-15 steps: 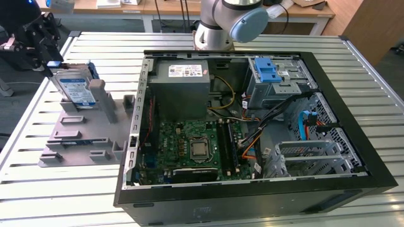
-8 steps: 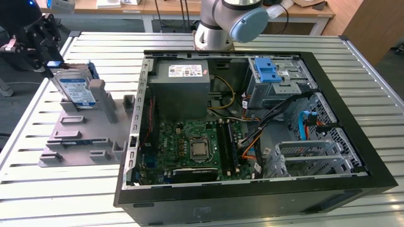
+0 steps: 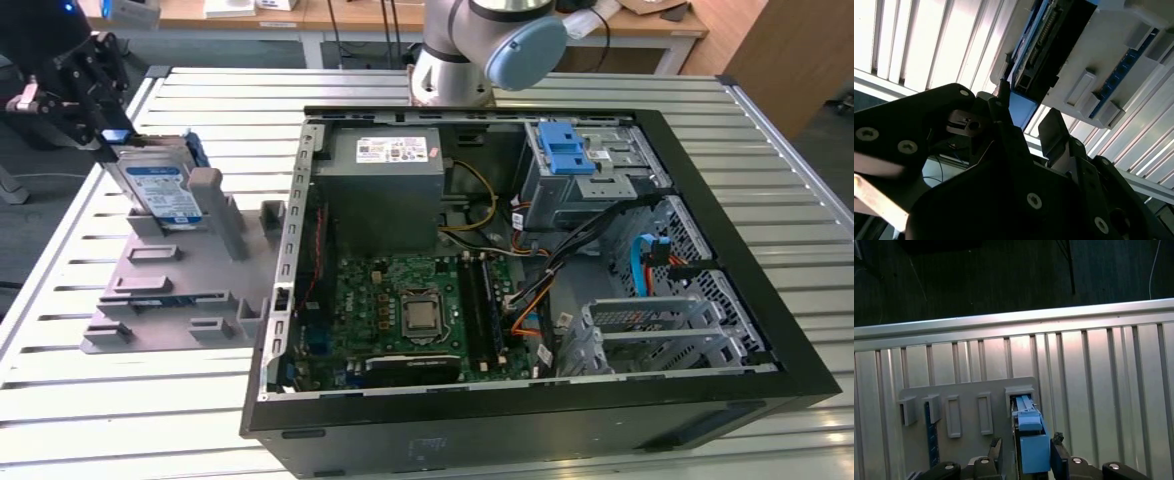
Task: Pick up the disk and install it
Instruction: 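Pick up the disk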
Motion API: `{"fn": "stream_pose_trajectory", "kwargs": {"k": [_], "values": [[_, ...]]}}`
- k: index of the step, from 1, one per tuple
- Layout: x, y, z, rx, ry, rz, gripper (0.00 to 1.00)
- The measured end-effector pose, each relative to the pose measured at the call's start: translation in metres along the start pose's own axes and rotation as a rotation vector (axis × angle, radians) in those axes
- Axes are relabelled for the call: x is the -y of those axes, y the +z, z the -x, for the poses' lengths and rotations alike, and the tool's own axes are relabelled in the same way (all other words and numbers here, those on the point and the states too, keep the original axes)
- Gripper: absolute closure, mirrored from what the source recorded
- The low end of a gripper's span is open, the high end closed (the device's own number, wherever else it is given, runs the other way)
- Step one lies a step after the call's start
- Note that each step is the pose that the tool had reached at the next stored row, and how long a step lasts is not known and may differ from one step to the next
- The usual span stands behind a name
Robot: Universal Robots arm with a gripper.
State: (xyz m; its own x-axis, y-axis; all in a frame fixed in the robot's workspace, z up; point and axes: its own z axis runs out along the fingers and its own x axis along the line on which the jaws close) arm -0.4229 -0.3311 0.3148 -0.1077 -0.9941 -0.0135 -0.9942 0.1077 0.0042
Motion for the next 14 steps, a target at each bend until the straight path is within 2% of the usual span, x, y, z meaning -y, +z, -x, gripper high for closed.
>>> {"fn": "stream_pose_trajectory", "kwargs": {"k": [10, 14], "values": [[-0.0007, 0.0079, 0.0023, 0.0000, -0.001, 0.0001, 0.49], [-0.0018, 0.0110, 0.0021, 0.0000, -0.019, 0.0004, 0.49]]}}
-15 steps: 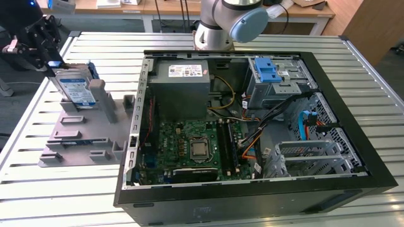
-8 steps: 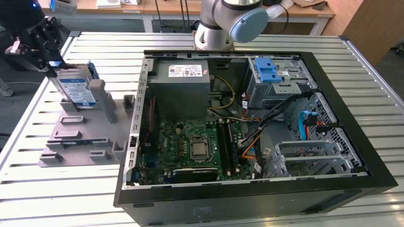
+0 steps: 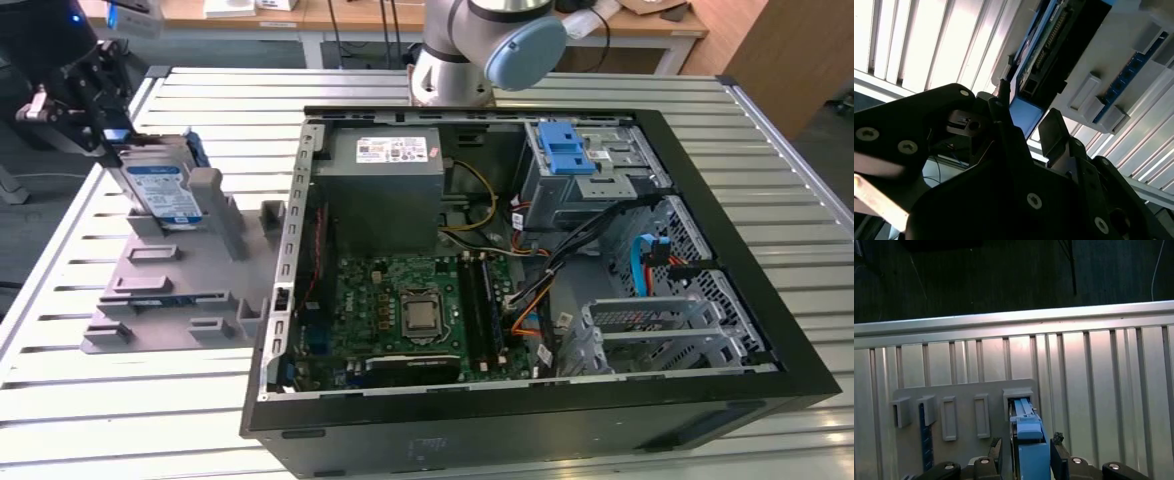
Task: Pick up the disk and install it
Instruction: 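Pick up the disk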
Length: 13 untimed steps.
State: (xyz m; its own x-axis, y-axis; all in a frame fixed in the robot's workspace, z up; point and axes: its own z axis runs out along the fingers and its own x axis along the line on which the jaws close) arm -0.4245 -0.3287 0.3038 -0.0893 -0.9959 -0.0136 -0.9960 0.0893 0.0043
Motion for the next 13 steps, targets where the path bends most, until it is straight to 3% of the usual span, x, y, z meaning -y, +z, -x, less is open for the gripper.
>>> {"fn": "stream_pose_trajectory", "kwargs": {"k": [13], "values": [[-0.0001, 0.0072, 0.0003, -0.0015, 0.011, 0.0011, 0.49]]}}
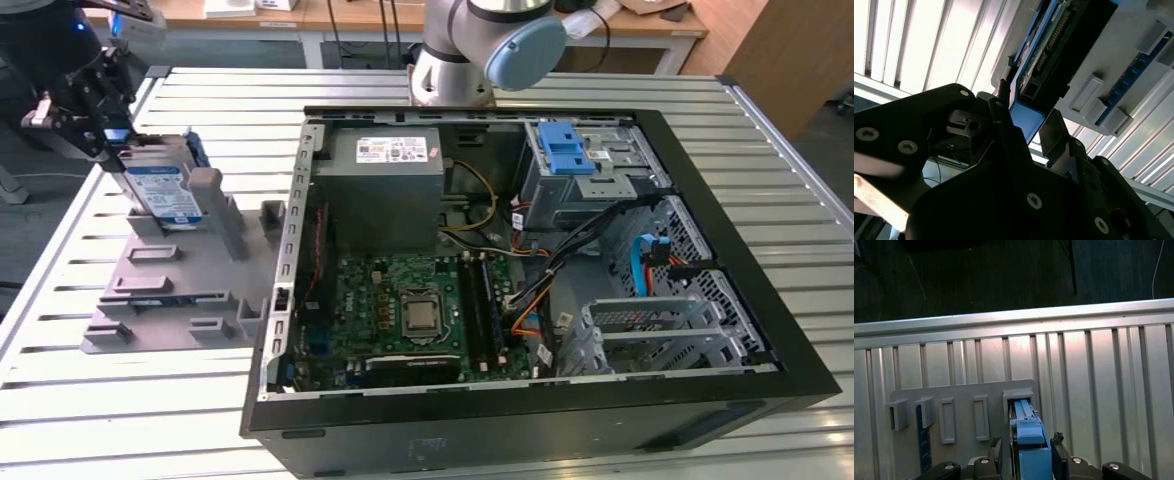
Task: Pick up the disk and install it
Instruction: 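Pick up the disk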
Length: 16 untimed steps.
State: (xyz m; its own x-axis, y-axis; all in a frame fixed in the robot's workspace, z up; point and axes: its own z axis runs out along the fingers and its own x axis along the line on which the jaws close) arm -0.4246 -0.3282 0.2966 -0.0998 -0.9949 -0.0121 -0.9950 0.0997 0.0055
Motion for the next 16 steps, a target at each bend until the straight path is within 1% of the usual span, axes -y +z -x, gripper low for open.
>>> {"fn": "stream_pose_trajectory", "kwargs": {"k": [6, 13, 16], "values": [[0.0000, 0.0014, 0.0000, 0.0001, 0.004, -0.0001, 0.49], [-0.0001, 0.0053, -0.0001, 0.0000, 0.004, 0.0000, 0.49], [-0.0001, 0.0062, -0.0001, -0.0002, -0.011, 0.0004, 0.49]]}}
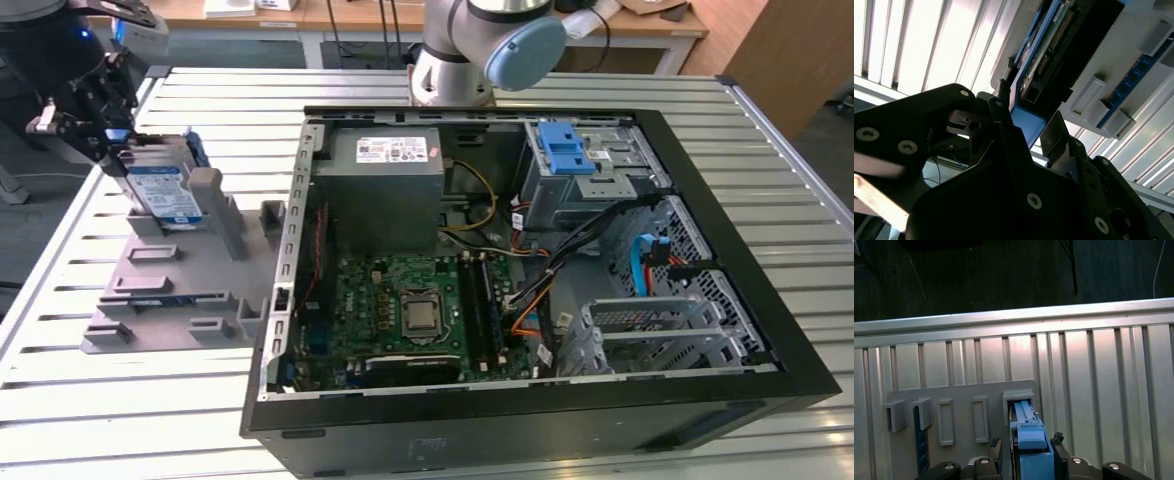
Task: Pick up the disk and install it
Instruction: 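Pick up the disk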
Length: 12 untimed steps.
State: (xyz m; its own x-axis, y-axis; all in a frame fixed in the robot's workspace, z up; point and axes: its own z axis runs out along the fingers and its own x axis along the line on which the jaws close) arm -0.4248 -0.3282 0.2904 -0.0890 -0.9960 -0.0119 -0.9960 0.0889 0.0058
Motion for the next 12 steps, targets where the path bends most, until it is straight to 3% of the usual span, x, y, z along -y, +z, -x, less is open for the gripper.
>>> {"fn": "stream_pose_trajectory", "kwargs": {"k": [9, 10, 12], "values": [[0.0000, 0.0004, 0.0000, 0.0001, -0.006, -0.0001, 0.51], [0.0000, 0.0004, 0.0000, 0.0001, -0.006, -0.0001, 0.58], [0.0000, 0.0004, 0.0000, 0.0001, -0.006, -0.0001, 0.58]]}}
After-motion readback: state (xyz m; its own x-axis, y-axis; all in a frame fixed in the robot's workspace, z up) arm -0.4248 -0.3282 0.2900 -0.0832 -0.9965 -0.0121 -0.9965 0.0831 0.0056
